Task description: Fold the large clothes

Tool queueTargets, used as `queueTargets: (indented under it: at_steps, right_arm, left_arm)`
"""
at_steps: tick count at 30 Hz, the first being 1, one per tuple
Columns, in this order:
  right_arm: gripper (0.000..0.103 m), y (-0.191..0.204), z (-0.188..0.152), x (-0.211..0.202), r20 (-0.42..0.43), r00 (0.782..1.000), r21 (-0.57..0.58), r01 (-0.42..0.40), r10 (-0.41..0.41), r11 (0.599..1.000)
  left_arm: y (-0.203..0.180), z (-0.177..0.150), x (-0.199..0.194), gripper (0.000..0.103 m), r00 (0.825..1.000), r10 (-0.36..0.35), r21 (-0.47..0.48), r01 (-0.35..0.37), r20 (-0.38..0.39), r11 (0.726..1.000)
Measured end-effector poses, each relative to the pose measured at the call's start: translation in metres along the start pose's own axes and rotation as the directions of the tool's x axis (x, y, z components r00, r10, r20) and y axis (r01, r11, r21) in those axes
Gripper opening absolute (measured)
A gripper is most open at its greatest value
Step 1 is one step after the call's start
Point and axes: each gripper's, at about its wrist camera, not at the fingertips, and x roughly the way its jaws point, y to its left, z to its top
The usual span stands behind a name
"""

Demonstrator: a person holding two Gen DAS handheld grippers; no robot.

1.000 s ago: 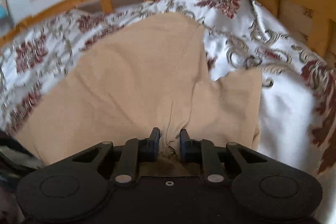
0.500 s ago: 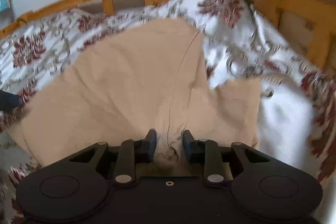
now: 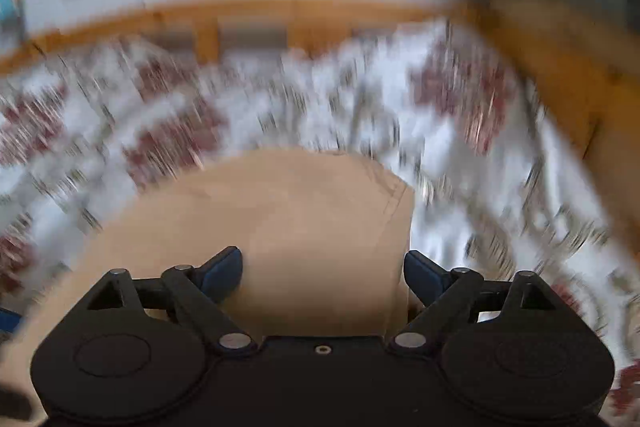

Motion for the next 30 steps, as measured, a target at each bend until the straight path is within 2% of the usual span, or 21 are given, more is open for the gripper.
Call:
queueTargets:
  at_steps: [2, 4, 6, 8, 10, 12, 15, 18, 22, 25, 27, 30]
  right_arm:
    - [0.1, -0.01, -0.008, 0.01, -0.004, 1.0, 0.053, 0.022, -0.022, 0.998]
    - [0.1, -0.02, -0.015, 0.012, -0.002, 1.0, 0.099, 0.009, -0.009, 0.995]
    - [0.095, -0.018, -0.016, 0.003, 0.014, 1.0, 0.073, 0.02, -0.021, 0.997]
    - [0.095, -0.014, -0.018, -0.014, 0.034, 0.998, 0.038, 0.045, -0.046, 0.998]
    - [0.102, -0.012, -0.022, -0.032, 0.055, 0.997, 0.023, 0.045, -0.046, 0.999]
    - [0.102, -0.012, -0.031, -0.049, 0.066, 0.997, 0.032, 0.037, -0.039, 0.999]
    - [0.102, -0.012, -0.043, -0.07, 0.046, 0.998, 0.073, 0.037, -0.041, 0.997]
    - [0.102, -0.006, -0.056, -0.103, 0.07, 0.996, 0.102, 0.052, -0.06, 0.993]
    - [0.102, -0.003, -0.079, -0.138, 0.058, 0.994, 0.184, 0.084, -0.096, 0.979]
    - [0.102, -0.012, -0.099, -0.144, 0.021, 0.993, 0.255, 0.106, -0.115, 0.961]
    - [0.102, -0.021, -0.107, -0.137, -0.012, 0.995, 0.288, 0.102, -0.103, 0.952]
    - [0.102, -0.033, -0.112, -0.127, 0.007, 1.0, 0.35, 0.012, -0.015, 0.937]
  left_arm:
    - [-0.003, -0.002, 0.0, 0.103, 1.0, 0.014, 0.005, -0.014, 0.008, 1.0]
    - [-0.004, -0.002, 0.001, 0.103, 1.0, 0.016, 0.011, -0.016, 0.002, 1.0]
    - [-0.003, 0.0, 0.002, 0.103, 1.0, 0.011, 0.0, -0.011, -0.011, 1.0]
    - [-0.001, 0.0, 0.003, 0.103, 1.0, 0.007, -0.01, -0.007, -0.017, 1.0]
    - [0.001, -0.002, 0.002, 0.103, 1.0, 0.006, -0.016, -0.006, -0.015, 1.0]
    - [0.0, -0.003, 0.001, 0.103, 1.0, 0.008, -0.016, -0.008, -0.005, 1.0]
    - [-0.005, -0.004, -0.001, 0.103, 1.0, 0.022, 0.017, -0.022, 0.016, 1.0]
    - [-0.008, -0.003, -0.003, 0.103, 0.999, 0.029, 0.031, -0.029, 0.016, 0.999]
    - [-0.006, -0.005, -0.002, 0.103, 1.0, 0.023, 0.012, -0.023, 0.016, 1.0]
    - [-0.004, -0.006, -0.003, 0.103, 1.0, 0.021, -0.002, -0.021, 0.019, 1.0]
    - [-0.007, -0.006, -0.005, 0.103, 0.999, 0.034, 0.019, -0.034, 0.032, 0.999]
    - [-0.014, -0.006, -0.007, 0.103, 0.997, 0.056, 0.06, -0.059, 0.044, 0.996]
